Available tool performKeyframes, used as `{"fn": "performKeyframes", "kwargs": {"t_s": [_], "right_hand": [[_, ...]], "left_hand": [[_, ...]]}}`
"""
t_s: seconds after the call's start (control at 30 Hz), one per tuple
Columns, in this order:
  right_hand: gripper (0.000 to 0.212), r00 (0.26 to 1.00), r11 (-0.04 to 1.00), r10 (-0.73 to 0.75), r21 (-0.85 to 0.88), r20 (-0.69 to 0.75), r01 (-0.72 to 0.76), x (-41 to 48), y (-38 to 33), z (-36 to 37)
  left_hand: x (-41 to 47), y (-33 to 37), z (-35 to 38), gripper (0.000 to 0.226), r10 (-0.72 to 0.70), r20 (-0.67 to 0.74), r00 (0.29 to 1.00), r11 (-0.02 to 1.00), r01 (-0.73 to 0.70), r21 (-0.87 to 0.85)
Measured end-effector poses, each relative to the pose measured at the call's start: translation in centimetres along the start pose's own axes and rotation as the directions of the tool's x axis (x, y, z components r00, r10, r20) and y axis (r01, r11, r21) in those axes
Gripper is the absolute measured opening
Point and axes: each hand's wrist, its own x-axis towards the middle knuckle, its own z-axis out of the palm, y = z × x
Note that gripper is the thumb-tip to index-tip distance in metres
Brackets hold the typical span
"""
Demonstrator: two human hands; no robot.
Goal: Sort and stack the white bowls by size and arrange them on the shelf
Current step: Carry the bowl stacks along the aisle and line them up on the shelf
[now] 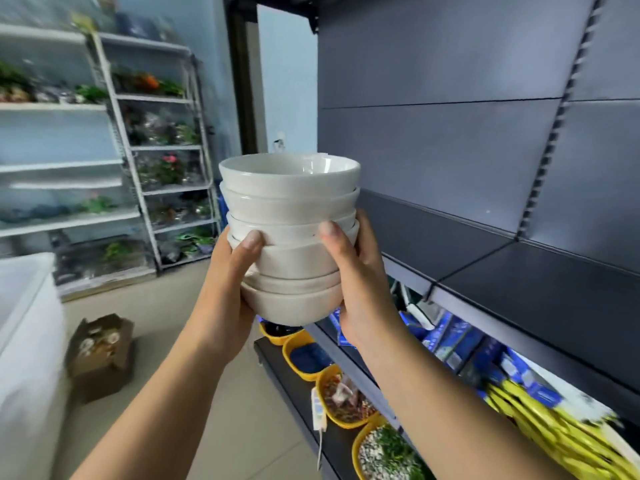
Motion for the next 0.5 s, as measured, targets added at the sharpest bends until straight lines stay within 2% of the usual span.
{"fn": "performKeyframes", "kwargs": {"t_s": [0.27,0.37,0.5], "right_hand": [[0.063,0.991,0.996,0.072,0.053,0.111,-0.078,7.4,8.4,4.9],[0.058,0.989,0.996,0.062,0.052,0.136,-0.070,11.8,12.3,6.2],[0.062,0.984,0.994,0.052,0.087,0.170,-0.068,19.4,17.2,7.9]], "left_hand": [[4.1,-2.8,-9.2,0.091,-0.002,-0.149,0.989,0.998,0.010,0.055],[7.4,-4.7,-12.8,0.093,0.006,-0.195,0.981,0.997,0.010,0.080],[13.8,-7.2,-17.6,0.091,0.040,-0.233,0.972,0.995,-0.017,0.097]]}}
